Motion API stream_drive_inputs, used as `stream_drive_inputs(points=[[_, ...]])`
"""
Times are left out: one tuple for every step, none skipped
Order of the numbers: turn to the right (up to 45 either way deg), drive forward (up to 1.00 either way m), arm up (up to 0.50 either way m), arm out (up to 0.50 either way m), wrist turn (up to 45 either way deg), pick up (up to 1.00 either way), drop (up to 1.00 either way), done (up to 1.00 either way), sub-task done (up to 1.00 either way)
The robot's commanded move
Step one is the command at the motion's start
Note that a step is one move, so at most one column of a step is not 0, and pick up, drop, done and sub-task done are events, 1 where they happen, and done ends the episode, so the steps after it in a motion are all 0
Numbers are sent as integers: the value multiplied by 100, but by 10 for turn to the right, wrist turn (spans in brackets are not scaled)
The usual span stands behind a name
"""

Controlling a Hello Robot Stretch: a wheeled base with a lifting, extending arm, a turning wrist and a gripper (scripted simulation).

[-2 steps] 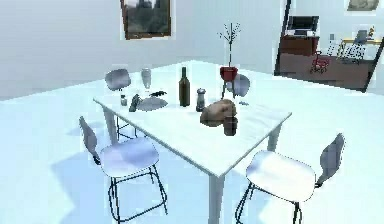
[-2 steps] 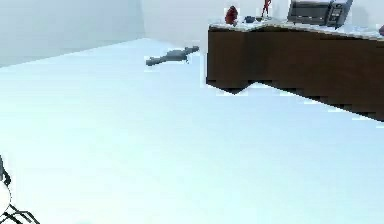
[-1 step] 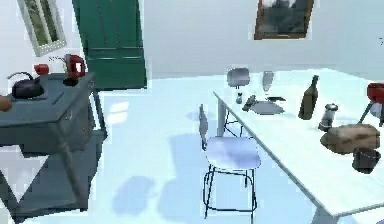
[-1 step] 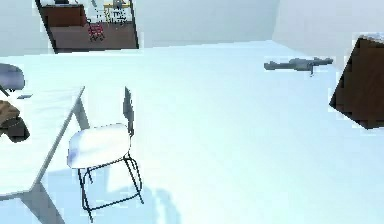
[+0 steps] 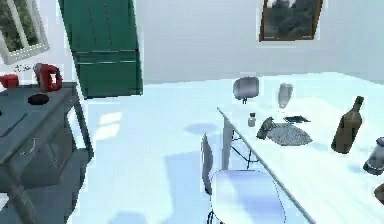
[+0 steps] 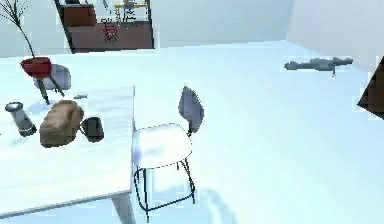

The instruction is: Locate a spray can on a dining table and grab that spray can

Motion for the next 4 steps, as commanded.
stream_drive_inputs(points=[[-450,0,0,0,0,0,0,0,0],[-210,0,0,0,0,0,0,0,0],[-30,0,0,0,0,0,0,0,0],[450,0,0,0,0,0,0,0,0]])
